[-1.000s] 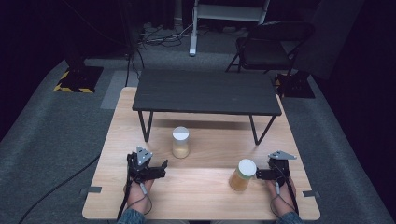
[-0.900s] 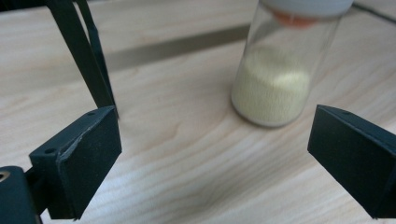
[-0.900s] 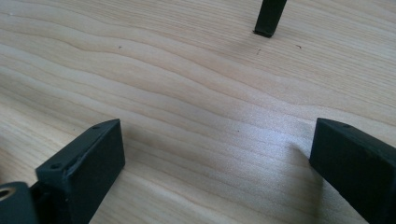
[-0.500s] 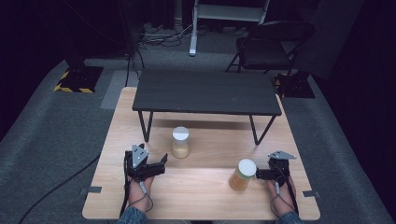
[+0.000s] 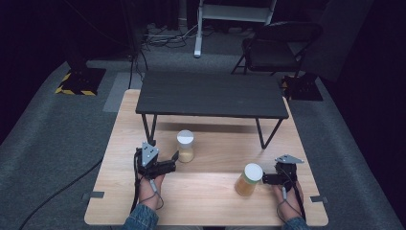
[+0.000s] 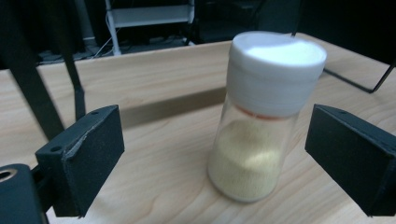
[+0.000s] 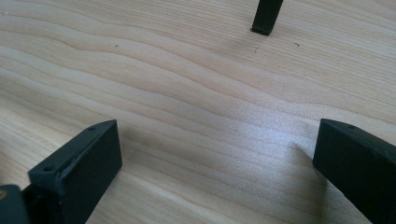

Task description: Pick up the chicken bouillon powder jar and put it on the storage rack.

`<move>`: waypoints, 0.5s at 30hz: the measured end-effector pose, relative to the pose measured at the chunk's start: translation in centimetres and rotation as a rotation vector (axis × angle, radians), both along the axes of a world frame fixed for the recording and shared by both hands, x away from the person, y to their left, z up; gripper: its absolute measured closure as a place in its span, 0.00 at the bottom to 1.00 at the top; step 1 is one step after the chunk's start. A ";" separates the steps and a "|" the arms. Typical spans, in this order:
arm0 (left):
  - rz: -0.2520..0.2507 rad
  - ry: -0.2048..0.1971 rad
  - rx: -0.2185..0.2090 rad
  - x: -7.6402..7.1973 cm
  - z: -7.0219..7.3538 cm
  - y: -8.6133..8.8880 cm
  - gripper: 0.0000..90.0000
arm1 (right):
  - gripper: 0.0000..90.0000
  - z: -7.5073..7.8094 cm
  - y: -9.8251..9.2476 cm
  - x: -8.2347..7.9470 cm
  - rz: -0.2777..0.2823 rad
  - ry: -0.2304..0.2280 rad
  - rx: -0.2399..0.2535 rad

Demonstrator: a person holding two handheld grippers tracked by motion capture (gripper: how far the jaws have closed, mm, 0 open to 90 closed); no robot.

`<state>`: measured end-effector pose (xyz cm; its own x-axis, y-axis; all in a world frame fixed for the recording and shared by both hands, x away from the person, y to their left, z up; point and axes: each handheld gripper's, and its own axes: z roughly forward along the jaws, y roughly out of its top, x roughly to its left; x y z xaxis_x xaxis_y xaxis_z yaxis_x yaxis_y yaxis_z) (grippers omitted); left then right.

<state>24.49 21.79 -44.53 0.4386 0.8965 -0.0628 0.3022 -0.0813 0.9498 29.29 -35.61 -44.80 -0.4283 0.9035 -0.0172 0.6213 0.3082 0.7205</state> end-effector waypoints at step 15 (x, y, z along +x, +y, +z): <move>-0.061 -0.017 -0.019 2.2 -0.2 -1.4 0.05 | 0.01 0.0 0.0 0.0 0.000 0.000 0.000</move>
<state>26.68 20.42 -44.73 0.4938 0.8666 -0.0717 0.2811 -0.0811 0.9562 29.30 -35.60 -44.80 -0.4280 0.9036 -0.0168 0.6215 0.3078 0.7204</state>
